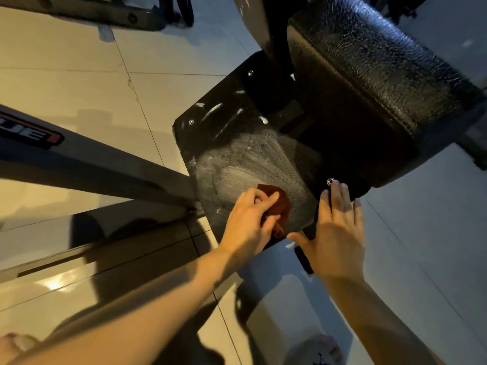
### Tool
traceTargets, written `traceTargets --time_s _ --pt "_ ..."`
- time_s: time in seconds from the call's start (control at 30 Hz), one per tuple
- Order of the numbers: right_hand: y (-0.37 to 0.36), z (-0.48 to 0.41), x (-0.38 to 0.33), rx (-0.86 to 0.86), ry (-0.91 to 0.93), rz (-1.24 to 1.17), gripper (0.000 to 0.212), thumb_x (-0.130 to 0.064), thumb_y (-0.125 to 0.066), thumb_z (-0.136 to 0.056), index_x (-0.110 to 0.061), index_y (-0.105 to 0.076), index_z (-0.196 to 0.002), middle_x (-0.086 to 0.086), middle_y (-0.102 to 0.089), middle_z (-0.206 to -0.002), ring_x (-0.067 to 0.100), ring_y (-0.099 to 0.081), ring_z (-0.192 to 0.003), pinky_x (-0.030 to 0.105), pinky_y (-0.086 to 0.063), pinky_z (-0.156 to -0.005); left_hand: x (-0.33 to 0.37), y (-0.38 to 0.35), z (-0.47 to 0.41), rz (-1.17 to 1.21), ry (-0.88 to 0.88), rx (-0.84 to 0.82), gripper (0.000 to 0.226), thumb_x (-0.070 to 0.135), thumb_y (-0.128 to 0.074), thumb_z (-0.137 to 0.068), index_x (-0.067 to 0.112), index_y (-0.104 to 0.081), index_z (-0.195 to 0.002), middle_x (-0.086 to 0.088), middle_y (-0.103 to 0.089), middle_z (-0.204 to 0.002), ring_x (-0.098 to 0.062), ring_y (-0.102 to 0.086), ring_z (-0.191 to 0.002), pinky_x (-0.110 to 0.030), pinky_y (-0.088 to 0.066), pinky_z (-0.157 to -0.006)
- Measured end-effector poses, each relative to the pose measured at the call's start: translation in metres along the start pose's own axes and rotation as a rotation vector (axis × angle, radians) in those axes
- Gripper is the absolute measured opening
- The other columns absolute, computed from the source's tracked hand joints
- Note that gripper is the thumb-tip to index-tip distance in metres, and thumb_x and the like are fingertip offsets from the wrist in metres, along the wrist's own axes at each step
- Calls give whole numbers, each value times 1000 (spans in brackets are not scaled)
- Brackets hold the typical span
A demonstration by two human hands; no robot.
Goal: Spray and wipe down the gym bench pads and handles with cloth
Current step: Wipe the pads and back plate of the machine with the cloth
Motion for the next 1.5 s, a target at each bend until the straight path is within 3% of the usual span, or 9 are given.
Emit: traceTargets --time_s 0.13,0.27,0.53,0.67,1.03,1.2,1.3,1.4,1.5 --pt "1 1 0 17 14 2 114 -67 -78 -69 2 -41 -150 21 -28 -163 37 -22 -153 56 -21 -124 -17 8 -6 -43 8 -17 45 26 -69 -95 22 -63 -139 3 -51 -119 -16 -49 -115 -29 -42 -101" --pt "0 2 0 31 19 -16 111 -75 -56 -74 2 -39 -152 22 -27 -163 38 -22 -153 56 -21 -123 -55 24 -9 0 222 130 44 20 -70 -94 19 -64 -137 2 -53 -115 -22 -54 -114 -40 -44 -108" --pt "-1 3 1 87 46 -80 108 -70 -57 -74 5 -40 -150 24 -29 -162 40 -24 -152 55 -18 -124 -93 28 42 69 588 343 39 17 -71 -92 12 -67 -131 -4 -58 -115 -26 -62 -111 -43 -49 -104" --pt "-3 5 1 130 56 -100 105 -67 -60 -75 6 -42 -148 25 -31 -161 42 -26 -151 56 -20 -123 -89 29 43 24 691 341 42 18 -67 -94 11 -64 -135 -9 -58 -122 -29 -60 -115 -44 -48 -105" --pt "-2 2 -1 40 40 -16 114 -61 -82 -68 5 -40 -150 25 -28 -162 40 -22 -153 55 -17 -124 -10 2 -11 -7 30 55 46 20 -64 -94 18 -61 -140 1 -52 -123 -17 -49 -117 -26 -38 -104" --pt "-5 4 3 61 36 -56 109 -78 -53 -81 2 -36 -153 22 -25 -164 38 -21 -153 53 -17 -124 -97 39 12 -94 345 271 39 15 -60 -97 10 -62 -136 -9 -58 -121 -27 -58 -113 -37 -46 -104" --pt "-8 3 2 53 41 -53 113 -83 -44 -81 3 -35 -153 22 -24 -164 38 -19 -154 50 -11 -125 -86 35 10 -106 446 283 43 14 -63 -96 10 -60 -139 -9 -56 -125 -27 -55 -118 -37 -42 -106" --pt "-7 1 -1 45 44 -38 113 -71 -66 -74 4 -36 -153 23 -24 -164 39 -18 -154 52 -10 -125 -23 10 -11 -35 233 187 45 17 -62 -96 14 -59 -141 -5 -55 -126 -23 -50 -121 -37 -41 -110" --pt "-3 2 -1 38 43 -20 113 -64 -77 -72 5 -36 -152 24 -24 -164 39 -19 -154 54 -15 -125 30 -9 -27 -7 -116 -38 47 19 -62 -94 15 -59 -141 -5 -53 -125 -22 -49 -115 -33 -42 -102"
Point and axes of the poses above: each hand's wrist, its own z-axis away from the middle knuckle, its own y-axis out of the back of the hand, x = y × z, the point moved 5 cm from there along -z, towards the middle knuckle
